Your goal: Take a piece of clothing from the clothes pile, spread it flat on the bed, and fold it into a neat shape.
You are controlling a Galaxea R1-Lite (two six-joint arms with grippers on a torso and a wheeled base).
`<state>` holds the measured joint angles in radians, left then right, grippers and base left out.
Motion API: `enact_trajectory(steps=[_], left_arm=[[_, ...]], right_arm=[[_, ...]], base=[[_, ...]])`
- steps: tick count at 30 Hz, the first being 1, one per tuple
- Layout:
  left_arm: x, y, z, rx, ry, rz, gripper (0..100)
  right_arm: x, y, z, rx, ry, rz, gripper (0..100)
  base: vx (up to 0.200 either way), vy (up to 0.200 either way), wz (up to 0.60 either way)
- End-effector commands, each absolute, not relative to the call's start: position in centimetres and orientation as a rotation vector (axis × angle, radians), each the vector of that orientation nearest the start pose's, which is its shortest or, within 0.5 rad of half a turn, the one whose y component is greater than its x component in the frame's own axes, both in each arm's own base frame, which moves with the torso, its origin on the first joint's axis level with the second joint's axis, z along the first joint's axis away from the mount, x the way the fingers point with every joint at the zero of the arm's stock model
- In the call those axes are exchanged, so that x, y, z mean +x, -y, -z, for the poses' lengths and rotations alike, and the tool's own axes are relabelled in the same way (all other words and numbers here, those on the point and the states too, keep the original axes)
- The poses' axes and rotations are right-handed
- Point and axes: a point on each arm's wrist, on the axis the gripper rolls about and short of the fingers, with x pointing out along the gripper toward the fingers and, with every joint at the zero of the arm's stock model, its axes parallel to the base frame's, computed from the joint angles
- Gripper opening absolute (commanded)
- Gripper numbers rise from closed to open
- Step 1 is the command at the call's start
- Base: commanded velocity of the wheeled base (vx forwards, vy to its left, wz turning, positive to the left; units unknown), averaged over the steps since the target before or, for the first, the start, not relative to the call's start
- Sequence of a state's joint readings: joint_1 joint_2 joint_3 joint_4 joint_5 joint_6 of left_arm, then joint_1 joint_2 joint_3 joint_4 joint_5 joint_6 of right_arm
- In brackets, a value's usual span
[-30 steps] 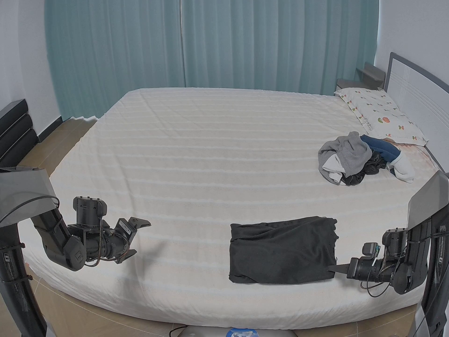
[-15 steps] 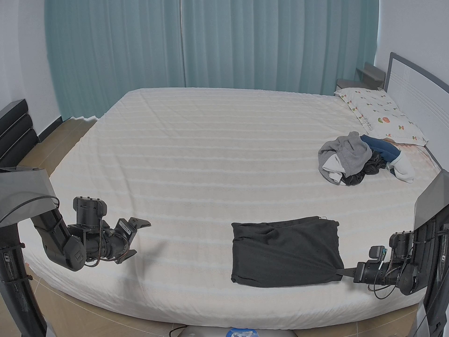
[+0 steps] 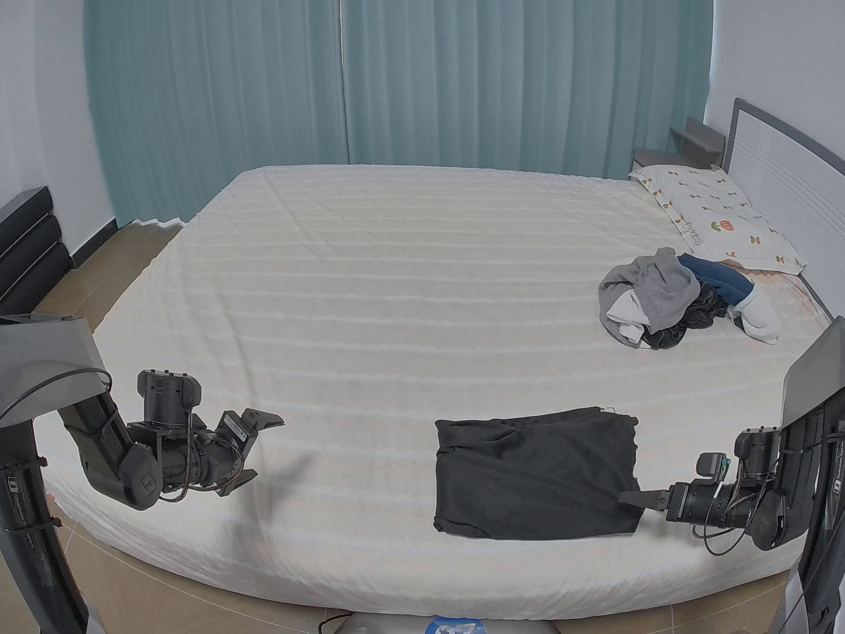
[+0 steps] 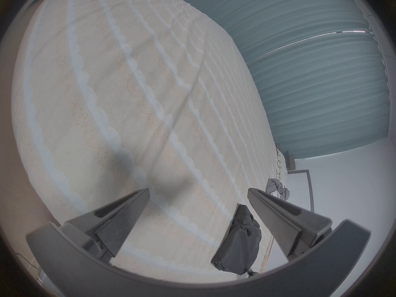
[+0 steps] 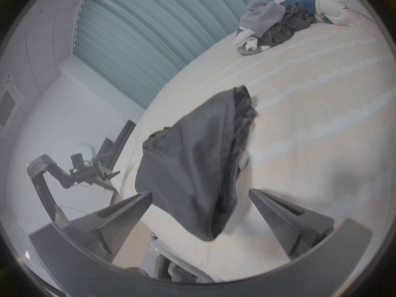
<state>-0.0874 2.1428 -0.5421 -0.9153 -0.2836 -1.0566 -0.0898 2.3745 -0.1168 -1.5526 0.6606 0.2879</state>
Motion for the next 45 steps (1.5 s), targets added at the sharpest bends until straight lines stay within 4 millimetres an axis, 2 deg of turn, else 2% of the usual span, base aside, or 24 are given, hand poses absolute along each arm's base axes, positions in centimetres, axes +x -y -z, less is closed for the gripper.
enact_trajectory(steps=[1, 2, 5, 11, 17, 26, 27, 45], left_arm=[[31.0, 3.3, -1.1, -1.069, -0.811, -0.041, 100], [31.0, 3.3, -1.1, -1.069, -0.811, -0.041, 100], [31.0, 3.3, -1.1, -1.067, -0.807, -0.044, 100], [31.1, 3.8, -0.8, -1.054, -0.809, -0.057, 100], [31.1, 3.8, -0.8, -1.056, -0.793, -0.047, 100], [31.1, 3.8, -0.9, -1.056, -0.79, -0.045, 100], [31.1, 3.8, -0.9, -1.055, -0.79, -0.044, 100], [31.1, 3.8, -0.8, -1.056, -0.793, -0.047, 100]], right_arm=[[26.7, 0.6, 1.7, 0.609, -0.617, -0.449, 100], [26.8, 0.6, 1.6, 0.613, -0.614, -0.449, 100], [29.6, 0.7, 1.6, 0.68, -0.552, -0.371, 100], [33.4, 0.2, 4.4, 0.698, -0.51, -0.282, 100], [34.4, -1.2, 4.8, 0.714, -0.503, -0.314, 100], [35.7, -1.3, 5.0, 0.753, -0.467, -0.292, 100], [35.8, -1.3, 4.9, 0.752, -0.463, -0.29, 0], [37.4, 1.1, 4.1, 0.856, -0.386, -0.227, 0]], base=[[0.0, 0.0, 0.0], [0.0, 0.0, 0.0], [0.0, 0.0, 0.0], [0.0, 0.0, 0.0], [0.0, 0.0, 0.0], [0.0, 0.0, 0.0], [0.0, 0.0, 0.0], [0.0, 0.0, 0.0]])
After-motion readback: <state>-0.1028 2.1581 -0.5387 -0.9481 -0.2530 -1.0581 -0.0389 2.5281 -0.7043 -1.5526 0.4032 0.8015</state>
